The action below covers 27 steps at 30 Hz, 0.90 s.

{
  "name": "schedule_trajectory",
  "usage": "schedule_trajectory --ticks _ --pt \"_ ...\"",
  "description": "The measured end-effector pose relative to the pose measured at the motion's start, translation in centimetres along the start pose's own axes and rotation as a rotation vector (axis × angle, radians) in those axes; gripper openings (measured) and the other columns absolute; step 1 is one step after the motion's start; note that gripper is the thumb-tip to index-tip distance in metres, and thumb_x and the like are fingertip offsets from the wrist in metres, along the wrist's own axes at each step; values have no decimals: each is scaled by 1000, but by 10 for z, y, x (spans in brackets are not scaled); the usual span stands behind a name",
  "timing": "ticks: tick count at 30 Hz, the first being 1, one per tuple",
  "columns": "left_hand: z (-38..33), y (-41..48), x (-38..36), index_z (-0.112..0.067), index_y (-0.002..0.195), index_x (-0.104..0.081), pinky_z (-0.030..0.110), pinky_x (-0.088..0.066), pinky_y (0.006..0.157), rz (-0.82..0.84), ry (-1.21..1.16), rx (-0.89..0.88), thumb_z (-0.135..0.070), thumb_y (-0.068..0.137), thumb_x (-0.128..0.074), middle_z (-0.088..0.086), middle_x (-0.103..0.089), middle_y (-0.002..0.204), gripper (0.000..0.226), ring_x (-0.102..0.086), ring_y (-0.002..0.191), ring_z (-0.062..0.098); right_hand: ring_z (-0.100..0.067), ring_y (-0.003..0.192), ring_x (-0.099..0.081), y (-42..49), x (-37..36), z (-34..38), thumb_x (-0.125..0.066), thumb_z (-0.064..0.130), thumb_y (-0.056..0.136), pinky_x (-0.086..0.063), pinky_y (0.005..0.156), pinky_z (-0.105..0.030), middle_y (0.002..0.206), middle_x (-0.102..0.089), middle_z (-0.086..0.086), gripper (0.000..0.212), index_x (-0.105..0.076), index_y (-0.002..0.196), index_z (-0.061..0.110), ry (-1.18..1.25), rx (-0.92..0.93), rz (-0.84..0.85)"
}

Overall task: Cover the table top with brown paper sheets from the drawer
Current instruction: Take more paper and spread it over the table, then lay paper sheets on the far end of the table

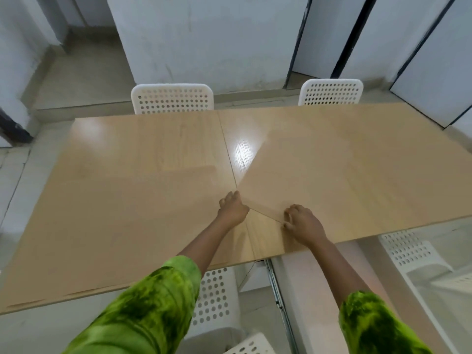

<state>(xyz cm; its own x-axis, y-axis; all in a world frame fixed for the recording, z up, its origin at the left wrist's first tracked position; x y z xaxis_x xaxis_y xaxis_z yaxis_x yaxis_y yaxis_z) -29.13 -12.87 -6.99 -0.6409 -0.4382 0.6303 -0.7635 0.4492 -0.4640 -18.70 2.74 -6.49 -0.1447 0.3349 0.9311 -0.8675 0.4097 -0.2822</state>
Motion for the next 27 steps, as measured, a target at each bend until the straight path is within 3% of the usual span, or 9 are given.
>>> schedule_trajectory --ticks 4,8,13,15,17,20,24,27 --pt "1 12 3 -9 140 -30 35 -26 106 -83 -79 137 -20 90 -45 12 -28 146 53 -21 135 32 -27 124 -42 0 2 0 -49 28 91 -42 96 -33 136 -45 -9 36 -53 123 11 -2 37 -74" --pt "-6 17 -1 -12 139 -34 31 -30 96 -110 -302 174 -15 90 -46 9 -31 142 50 -21 133 27 -25 121 -45 0 6 -1 -49 30 91 -43 92 -32 131 -50 -7 35 -57 120 12 51 39 -117" --pt "0 18 9 -7 131 -36 33 -36 94 -208 -316 299 -15 89 -46 11 -25 140 44 -29 124 29 -25 120 -47 -1 6 -3 -49 29 91 -42 92 -31 132 -51 -6 35 -57 121 13 86 50 -128" --pt "5 19 8 -5 133 -36 32 -36 85 -183 -387 347 -14 90 -48 12 -26 141 46 -32 125 31 -25 121 -47 0 7 -4 -49 29 91 -42 93 -32 132 -51 -6 35 -57 122 13 91 53 -127" --pt "6 24 11 -1 130 -41 31 -34 79 -188 -467 332 -12 89 -49 14 -30 139 42 -35 124 32 -24 120 -48 0 8 -4 -48 29 92 -42 92 -32 131 -51 -5 34 -57 121 14 97 54 -124" --pt "-1 29 19 4 117 -51 36 -39 85 -239 -595 255 -6 85 -51 18 -49 129 33 -43 120 33 -24 119 -49 1 9 -6 -49 29 91 -43 92 -32 130 -52 -5 33 -59 119 14 106 61 -125" --pt "-30 25 2 -4 102 -58 30 -44 76 -65 -861 111 -8 86 -56 10 -57 106 17 -53 92 22 -23 118 -48 2 8 -5 -51 38 90 -44 90 -34 128 -52 -4 39 -57 119 14 101 43 -118" --pt "-61 16 -24 -8 118 -53 41 -48 91 196 -1050 -13 -17 87 -60 6 -62 114 33 -58 102 23 -23 116 -49 3 8 -3 -50 47 88 -46 88 -35 125 -52 -5 47 -55 121 14 66 16 -127"
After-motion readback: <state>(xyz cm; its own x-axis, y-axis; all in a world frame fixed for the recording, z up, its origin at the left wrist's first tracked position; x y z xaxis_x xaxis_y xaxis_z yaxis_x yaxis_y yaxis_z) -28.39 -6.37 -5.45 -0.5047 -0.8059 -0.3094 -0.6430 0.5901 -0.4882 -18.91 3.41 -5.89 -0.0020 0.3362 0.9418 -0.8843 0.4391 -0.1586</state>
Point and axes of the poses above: each hand's wrist, its own y-axis towards the middle knuckle, its own x-axis out of the back of the hand, z = x × y, the point moved 10 cm from there along y, towards the middle knuckle
